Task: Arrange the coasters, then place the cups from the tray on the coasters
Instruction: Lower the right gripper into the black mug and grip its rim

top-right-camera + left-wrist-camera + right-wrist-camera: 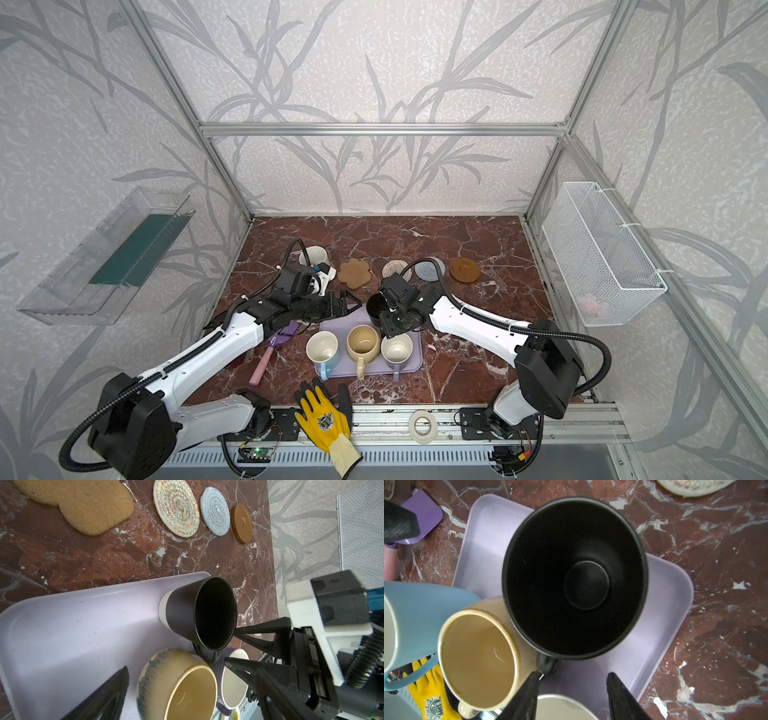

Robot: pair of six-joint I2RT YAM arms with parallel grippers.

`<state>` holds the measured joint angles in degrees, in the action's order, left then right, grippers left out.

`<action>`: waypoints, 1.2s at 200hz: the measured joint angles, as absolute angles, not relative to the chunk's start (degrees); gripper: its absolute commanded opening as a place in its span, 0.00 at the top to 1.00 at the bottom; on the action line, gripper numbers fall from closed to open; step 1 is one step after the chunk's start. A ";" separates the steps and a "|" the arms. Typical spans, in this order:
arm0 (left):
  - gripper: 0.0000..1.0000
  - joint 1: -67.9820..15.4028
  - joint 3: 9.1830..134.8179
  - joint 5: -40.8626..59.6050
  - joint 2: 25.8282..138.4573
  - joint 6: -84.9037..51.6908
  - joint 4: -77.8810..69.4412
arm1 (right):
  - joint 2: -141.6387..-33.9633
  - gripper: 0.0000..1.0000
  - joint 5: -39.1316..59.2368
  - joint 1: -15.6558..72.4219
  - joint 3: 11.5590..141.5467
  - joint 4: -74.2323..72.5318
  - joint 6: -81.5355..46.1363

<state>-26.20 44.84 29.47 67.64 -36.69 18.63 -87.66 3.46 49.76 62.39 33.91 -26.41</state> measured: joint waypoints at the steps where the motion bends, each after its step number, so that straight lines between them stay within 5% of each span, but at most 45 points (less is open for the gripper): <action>1: 0.03 -26.20 44.82 29.47 67.64 -36.69 18.61 | -87.74 0.50 3.46 49.76 62.41 33.89 -26.46; 240: 0.04 -26.20 43.33 29.47 67.70 -36.69 17.23 | -97.03 0.59 -1.13 50.72 65.47 32.53 -27.88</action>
<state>-26.20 43.33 29.47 67.70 -36.69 17.23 -97.03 -1.13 50.72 65.47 32.53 -27.88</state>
